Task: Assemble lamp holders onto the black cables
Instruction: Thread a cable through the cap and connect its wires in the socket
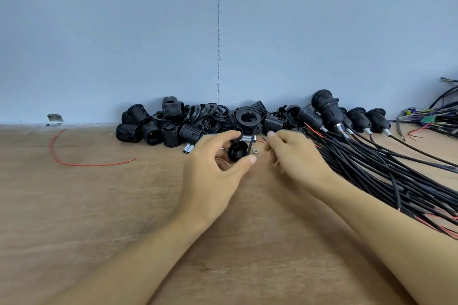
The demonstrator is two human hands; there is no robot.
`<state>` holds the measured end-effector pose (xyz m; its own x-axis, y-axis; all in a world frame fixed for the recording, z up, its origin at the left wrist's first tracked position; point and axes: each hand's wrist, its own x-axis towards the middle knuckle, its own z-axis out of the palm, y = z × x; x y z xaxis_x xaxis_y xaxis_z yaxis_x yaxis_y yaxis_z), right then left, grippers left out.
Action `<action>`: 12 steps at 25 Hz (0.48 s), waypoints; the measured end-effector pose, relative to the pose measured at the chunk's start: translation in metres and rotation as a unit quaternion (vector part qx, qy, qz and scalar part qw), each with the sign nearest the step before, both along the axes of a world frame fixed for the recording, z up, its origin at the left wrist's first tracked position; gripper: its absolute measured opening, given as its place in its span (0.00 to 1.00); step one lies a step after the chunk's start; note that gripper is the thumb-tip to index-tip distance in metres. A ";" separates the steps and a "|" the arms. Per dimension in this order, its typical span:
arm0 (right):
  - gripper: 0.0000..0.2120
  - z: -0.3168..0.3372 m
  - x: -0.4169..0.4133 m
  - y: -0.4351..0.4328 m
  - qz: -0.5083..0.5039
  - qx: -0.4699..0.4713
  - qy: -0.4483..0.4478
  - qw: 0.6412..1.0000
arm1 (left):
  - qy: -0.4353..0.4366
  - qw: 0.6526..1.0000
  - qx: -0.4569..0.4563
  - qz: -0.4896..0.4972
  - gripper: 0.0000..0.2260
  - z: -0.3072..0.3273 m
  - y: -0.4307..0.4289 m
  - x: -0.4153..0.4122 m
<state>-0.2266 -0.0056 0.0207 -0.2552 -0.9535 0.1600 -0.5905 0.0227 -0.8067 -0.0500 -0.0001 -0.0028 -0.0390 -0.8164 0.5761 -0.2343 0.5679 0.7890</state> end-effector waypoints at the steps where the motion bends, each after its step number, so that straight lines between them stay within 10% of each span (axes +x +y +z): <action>1: 0.10 -0.002 -0.010 -0.002 -0.060 -0.039 0.115 0.991 | 0.000 1.000 0.018 0.013 0.20 -0.002 -0.002 0.002; 5: 0.11 -0.006 -0.038 -0.003 -0.123 0.050 0.362 0.923 | -0.008 0.997 0.074 -0.012 0.22 -0.005 -0.005 0.001; 12: 0.08 -0.006 -0.038 -0.003 -0.156 -0.108 0.328 0.925 | -0.042 0.994 0.073 -0.062 0.15 -0.005 -0.003 -0.001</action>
